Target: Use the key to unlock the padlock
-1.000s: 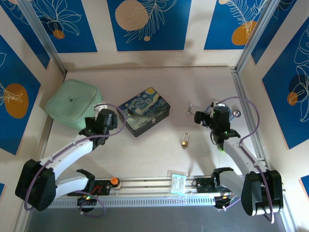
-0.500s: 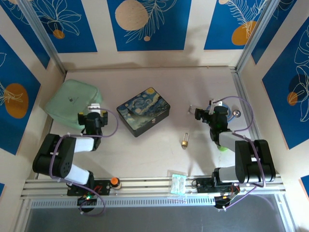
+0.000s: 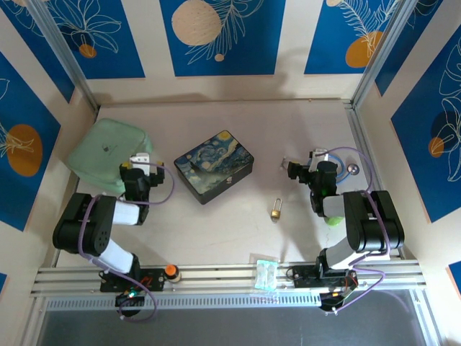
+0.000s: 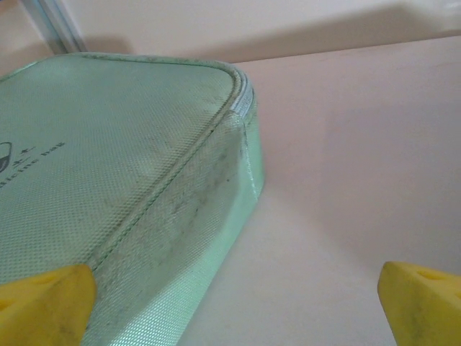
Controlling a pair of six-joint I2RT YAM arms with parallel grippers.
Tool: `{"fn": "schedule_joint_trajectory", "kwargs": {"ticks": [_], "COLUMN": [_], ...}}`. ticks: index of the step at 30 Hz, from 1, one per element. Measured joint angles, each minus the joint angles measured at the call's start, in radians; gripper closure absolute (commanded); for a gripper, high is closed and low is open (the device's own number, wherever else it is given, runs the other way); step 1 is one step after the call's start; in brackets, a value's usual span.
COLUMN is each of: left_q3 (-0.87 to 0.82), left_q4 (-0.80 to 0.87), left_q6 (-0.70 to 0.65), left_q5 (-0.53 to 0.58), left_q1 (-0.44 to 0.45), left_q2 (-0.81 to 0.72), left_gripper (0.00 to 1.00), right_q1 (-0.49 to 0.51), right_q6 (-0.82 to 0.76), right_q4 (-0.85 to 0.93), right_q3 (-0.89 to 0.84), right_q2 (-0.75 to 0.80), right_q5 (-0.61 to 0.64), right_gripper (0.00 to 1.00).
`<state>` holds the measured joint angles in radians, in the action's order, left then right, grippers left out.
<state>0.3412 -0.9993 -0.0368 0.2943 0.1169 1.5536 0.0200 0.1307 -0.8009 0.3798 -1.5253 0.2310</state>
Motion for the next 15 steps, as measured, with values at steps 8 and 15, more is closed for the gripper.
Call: {"fn": "schedule_joint_trajectory", "kwargs": {"ticks": [8,15], "left_q3": [0.004,0.004], "left_q4": [0.004,0.004], "left_q6": [0.002,0.002], "left_q5": [-0.014,-0.014], "left_q1": [-0.002,-0.002], "left_q2": [0.0,0.0], "left_gripper": [0.0,0.01], "right_q1": [0.0,-0.002], "right_q6": [0.0,0.0], "right_q4": [0.0,-0.001], "right_q3": [0.0,0.008], "right_q2": [0.0,0.0], "right_q5": [0.0,-0.008], "right_gripper": [0.01,0.01]}}
